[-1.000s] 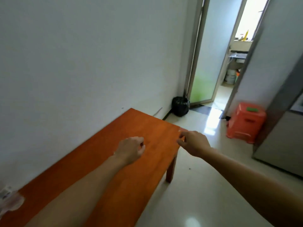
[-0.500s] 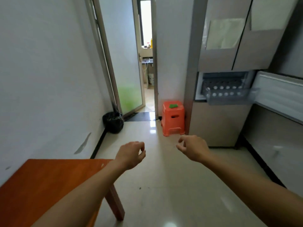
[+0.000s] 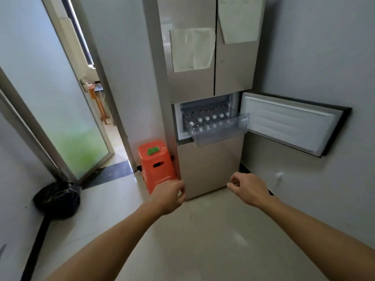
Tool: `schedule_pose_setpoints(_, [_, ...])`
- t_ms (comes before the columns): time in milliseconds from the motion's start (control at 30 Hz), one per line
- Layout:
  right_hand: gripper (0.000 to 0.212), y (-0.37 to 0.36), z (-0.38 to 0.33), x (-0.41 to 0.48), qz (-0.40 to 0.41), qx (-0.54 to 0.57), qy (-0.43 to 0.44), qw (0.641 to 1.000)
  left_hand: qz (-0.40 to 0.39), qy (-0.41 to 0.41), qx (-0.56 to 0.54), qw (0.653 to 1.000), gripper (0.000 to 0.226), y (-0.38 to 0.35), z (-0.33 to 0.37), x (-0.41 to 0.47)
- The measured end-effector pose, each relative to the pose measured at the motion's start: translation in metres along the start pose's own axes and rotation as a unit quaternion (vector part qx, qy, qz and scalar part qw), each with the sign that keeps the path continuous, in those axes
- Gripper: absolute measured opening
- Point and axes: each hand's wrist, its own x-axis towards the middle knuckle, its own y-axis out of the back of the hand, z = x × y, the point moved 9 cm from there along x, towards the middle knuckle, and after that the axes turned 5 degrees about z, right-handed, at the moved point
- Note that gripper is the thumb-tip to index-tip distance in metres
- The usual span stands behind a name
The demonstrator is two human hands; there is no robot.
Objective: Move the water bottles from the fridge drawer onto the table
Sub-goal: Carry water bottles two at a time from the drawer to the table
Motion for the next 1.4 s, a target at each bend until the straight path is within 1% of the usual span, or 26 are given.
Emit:
schedule_pose_setpoints(167, [0.031,-0.007,0.064,0.104,-0.003,0.000,-0.020,1.000,-0.005,-0.010,0.007,1.000,0.010,-0.035,0.005,0.124])
schedule_pose_setpoints(333, [0.033,-0.007,0.100,0.212,-0.011,0.024,-0.017,1.000,-0.001,0.020,-0.009,1.000,0.011,-0.052,-0.004,0.224])
schedule_pose_setpoints(533, [0.033,-0.022,0.103,0.311,-0.033,0.037,0.015,0.999,-0.016,0.060,-0.025,0.998,0.011,-0.074,-0.036,0.298])
schedule_pose_setpoints(667, [0.032,-0.040,0.107,0.373,-0.041,0.056,0.017,0.997,-0.018,0.082,-0.033,0.996,0.013,-0.087,-0.070,0.350])
schedule_pose_setpoints(767, [0.027,-0.054,0.106,0.431,-0.049,0.073,0.018,0.996,-0.017,0.088,-0.051,0.995,0.014,-0.099,-0.096,0.398])
schedule_pose_setpoints(833, [0.023,-0.057,0.102,0.473,-0.038,0.085,0.021,0.995,-0.007,0.091,-0.064,0.994,0.014,-0.105,-0.114,0.431])
schedule_pose_setpoints(967, [0.018,-0.062,0.098,0.548,-0.041,0.098,-0.002,0.994,-0.024,0.090,-0.075,0.993,0.009,-0.124,-0.144,0.491])
schedule_pose_setpoints(1067, [0.018,-0.076,0.099,0.590,-0.059,0.109,-0.027,0.992,-0.038,0.096,-0.064,0.993,0.012,-0.136,-0.163,0.527])
schedule_pose_setpoints(1267, [0.016,-0.135,0.100,0.652,-0.125,0.169,-0.062,0.976,-0.062,0.132,-0.077,0.986,0.015,-0.166,-0.197,0.563])
schedule_pose_setpoints(1333, [0.022,-0.160,0.096,0.672,-0.160,0.211,-0.081,0.961,-0.069,0.151,-0.082,0.983,0.016,-0.176,-0.205,0.563])
schedule_pose_setpoints(1400, [0.029,-0.186,0.087,0.692,-0.194,0.276,-0.120,0.934,-0.075,0.169,-0.087,0.979,0.018,-0.184,-0.210,0.561])
